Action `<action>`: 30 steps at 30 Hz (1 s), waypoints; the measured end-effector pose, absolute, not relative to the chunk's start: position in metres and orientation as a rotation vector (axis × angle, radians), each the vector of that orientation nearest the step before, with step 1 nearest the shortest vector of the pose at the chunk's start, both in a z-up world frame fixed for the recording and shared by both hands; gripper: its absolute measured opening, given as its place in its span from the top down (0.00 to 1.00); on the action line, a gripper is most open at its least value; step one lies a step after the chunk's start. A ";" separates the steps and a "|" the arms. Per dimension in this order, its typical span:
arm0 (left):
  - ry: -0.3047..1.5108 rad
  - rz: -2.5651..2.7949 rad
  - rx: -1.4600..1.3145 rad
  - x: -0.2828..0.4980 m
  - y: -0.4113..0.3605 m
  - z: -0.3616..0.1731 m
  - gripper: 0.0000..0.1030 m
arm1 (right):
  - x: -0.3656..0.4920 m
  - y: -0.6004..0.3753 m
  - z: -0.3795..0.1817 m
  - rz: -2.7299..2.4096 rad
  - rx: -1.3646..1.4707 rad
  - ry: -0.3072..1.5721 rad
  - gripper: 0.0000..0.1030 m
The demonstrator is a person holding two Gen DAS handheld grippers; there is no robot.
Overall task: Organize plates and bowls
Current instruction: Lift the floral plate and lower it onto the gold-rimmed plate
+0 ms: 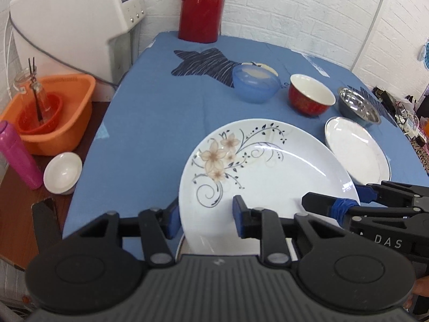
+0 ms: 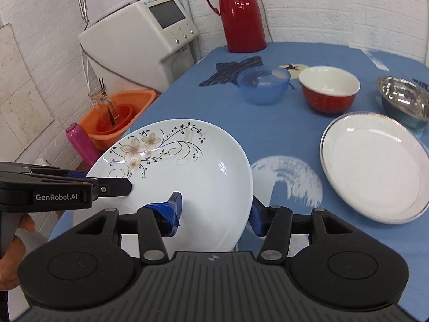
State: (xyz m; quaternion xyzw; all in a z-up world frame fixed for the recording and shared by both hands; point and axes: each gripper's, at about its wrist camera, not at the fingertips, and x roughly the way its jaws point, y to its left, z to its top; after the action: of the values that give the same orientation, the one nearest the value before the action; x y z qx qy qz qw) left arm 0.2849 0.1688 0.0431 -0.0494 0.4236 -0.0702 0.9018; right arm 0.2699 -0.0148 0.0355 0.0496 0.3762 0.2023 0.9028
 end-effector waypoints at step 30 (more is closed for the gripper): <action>0.684 -0.057 -0.015 0.229 0.171 0.021 0.36 | 0.218 0.009 0.016 0.403 -0.084 0.716 0.64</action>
State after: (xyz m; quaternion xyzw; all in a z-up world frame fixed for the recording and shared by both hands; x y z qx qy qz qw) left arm 0.2285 0.1711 0.0207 -0.0071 0.3353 -0.0278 0.9417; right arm 0.2175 0.0090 0.0158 -0.0407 0.3479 0.1958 0.9160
